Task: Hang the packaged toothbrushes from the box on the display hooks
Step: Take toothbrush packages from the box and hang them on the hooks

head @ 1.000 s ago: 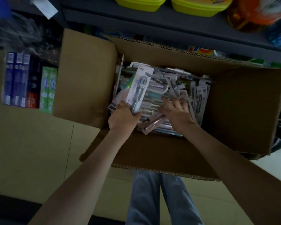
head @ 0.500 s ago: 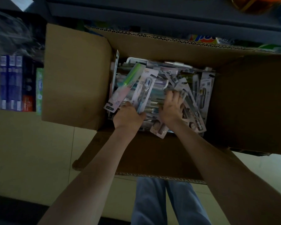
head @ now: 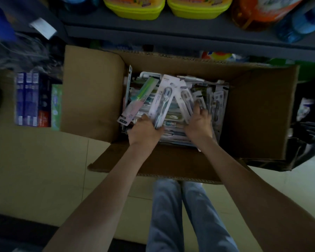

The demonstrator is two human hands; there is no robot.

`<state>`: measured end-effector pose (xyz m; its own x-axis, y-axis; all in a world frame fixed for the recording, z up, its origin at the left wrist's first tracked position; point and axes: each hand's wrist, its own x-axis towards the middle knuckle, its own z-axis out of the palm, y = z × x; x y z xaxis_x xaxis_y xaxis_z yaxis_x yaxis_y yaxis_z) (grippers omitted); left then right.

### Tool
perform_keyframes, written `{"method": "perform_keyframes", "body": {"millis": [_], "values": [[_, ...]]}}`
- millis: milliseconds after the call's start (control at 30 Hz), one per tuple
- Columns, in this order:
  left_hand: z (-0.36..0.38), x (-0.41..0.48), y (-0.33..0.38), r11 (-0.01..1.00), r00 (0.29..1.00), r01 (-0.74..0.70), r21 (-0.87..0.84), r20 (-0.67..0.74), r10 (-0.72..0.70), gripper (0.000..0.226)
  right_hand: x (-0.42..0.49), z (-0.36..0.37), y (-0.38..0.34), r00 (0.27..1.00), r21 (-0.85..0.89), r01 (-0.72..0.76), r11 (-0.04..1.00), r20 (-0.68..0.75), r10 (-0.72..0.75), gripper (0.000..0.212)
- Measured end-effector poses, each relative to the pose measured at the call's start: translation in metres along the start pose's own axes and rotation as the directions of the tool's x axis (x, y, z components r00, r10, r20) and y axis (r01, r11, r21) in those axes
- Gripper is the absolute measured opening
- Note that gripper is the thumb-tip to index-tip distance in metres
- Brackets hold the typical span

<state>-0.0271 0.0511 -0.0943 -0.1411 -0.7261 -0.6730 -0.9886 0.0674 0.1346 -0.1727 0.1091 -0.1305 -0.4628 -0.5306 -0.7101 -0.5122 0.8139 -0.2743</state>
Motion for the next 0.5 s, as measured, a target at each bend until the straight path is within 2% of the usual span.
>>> {"method": "perform_keyframes", "body": {"millis": [167,233,400,500], "values": [[-0.068,-0.067,0.005,0.997,0.975,-0.058,-0.048,0.213,0.067,0.055,-0.082,-0.070,-0.001,0.983,-0.174,0.185,0.967,0.026,-0.183,0.094],[-0.108,-0.103,0.005,0.995,0.968,-0.079,-0.065,0.232,0.092,0.056,-0.119,-0.105,-0.003,0.969,-0.179,0.243,0.953,0.003,-0.246,0.094],[-0.207,-0.187,0.024,0.991,0.989,-0.123,-0.047,0.079,0.126,0.045,-0.202,-0.197,-0.038,0.909,-0.094,0.391,0.915,-0.115,-0.400,0.089],[-0.253,-0.225,0.044,0.983,0.986,-0.149,-0.105,-0.085,0.140,0.047,-0.245,-0.248,-0.067,0.847,-0.083,0.484,0.871,-0.206,-0.490,0.087]]}}
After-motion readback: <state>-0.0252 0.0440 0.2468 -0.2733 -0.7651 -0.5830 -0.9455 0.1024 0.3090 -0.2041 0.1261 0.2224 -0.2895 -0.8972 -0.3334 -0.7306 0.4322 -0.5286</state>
